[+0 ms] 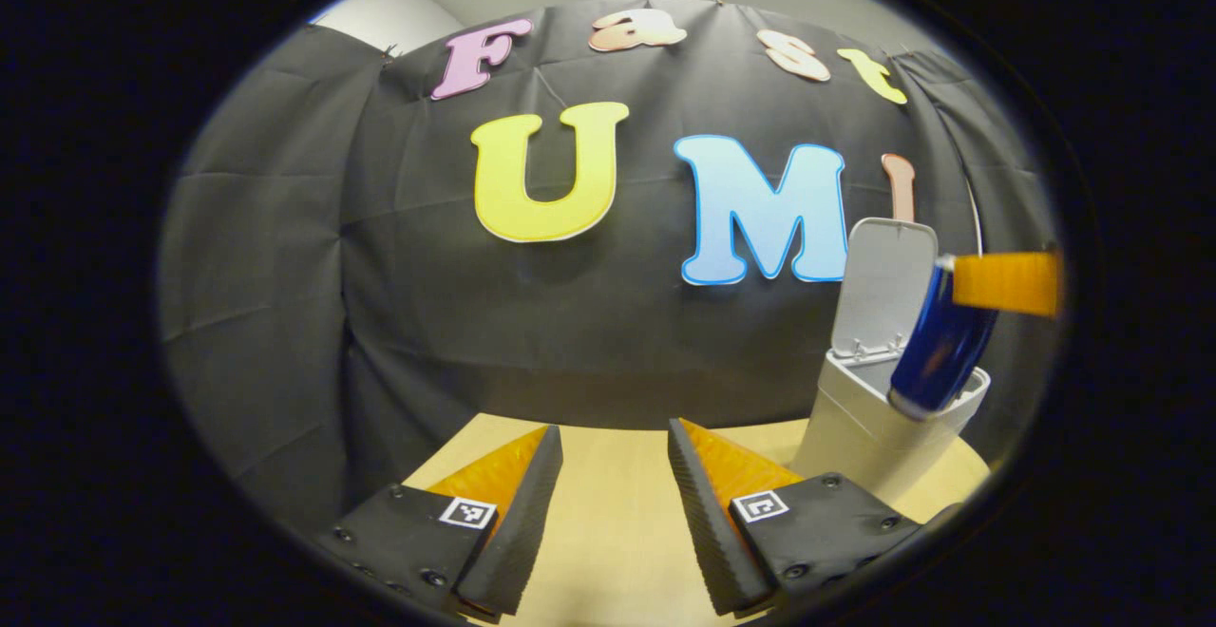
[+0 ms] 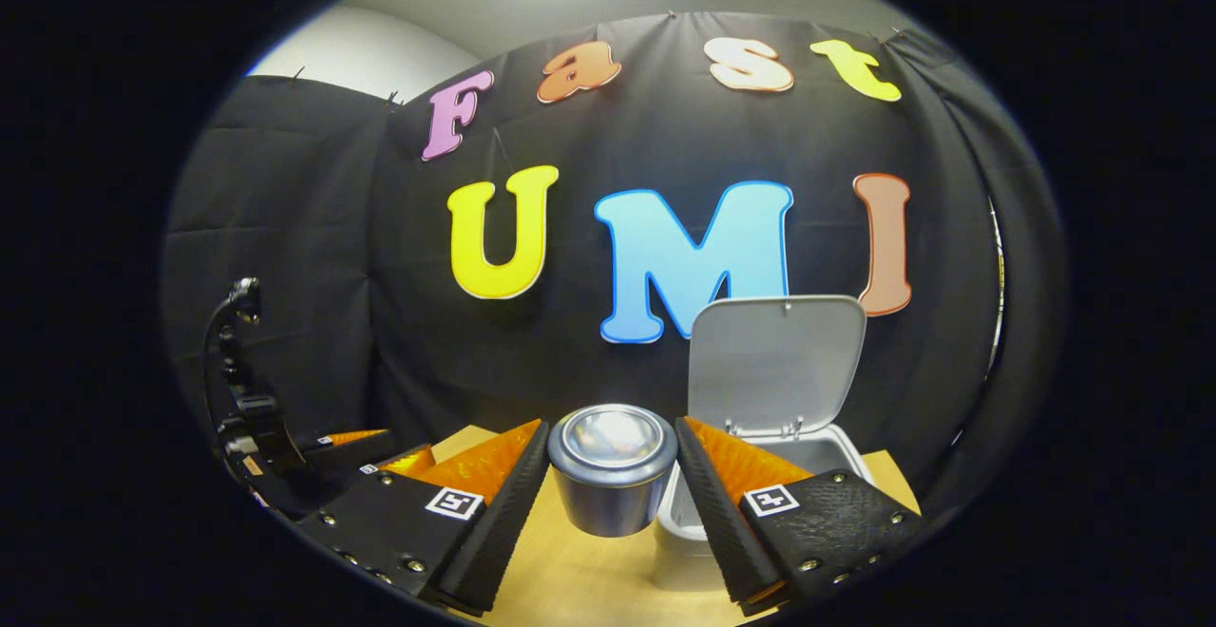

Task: Press the lid of the desktop garbage bin to open it, pick up the crumpled paper on the desktop and throw it into the bin, then pick up the pop can on the desktop and drop it into the bin, and finally close the garbage bin lid.

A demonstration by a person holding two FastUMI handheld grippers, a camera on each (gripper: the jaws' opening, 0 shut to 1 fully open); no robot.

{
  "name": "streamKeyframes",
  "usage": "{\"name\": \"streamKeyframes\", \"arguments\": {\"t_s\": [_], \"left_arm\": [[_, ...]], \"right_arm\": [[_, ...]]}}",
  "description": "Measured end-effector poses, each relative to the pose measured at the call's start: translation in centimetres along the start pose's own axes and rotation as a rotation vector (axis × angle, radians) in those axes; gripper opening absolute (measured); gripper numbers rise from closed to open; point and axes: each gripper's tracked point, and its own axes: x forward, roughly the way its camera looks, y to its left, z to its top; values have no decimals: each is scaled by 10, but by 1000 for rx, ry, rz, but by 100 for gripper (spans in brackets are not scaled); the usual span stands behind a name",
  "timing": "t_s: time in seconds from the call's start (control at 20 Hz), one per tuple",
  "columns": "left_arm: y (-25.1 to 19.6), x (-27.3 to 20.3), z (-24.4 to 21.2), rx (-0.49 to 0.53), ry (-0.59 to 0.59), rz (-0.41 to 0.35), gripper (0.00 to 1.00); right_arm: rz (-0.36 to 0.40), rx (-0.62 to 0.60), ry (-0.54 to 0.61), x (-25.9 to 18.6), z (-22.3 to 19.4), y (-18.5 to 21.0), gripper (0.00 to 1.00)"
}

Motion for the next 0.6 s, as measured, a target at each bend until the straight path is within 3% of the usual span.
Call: {"name": "streamKeyframes", "arguments": {"t_s": [0.2, 0.25, 0.3, 0.6], "left_arm": [[0, 0, -2, -1, 5, 1, 76], [1, 0, -2, -1, 7, 3, 80], [2, 0, -2, -1, 8, 5, 71], [8, 4, -7, 5, 23, 20, 78]], "right_arm": [[-57, -13, -17, 12, 4, -27, 84], [-68, -16, -10, 14, 1, -34, 84], [-80, -20, -8, 16, -1, -41, 84], [-138, -33, 45, 34, -28, -76, 85]]}}
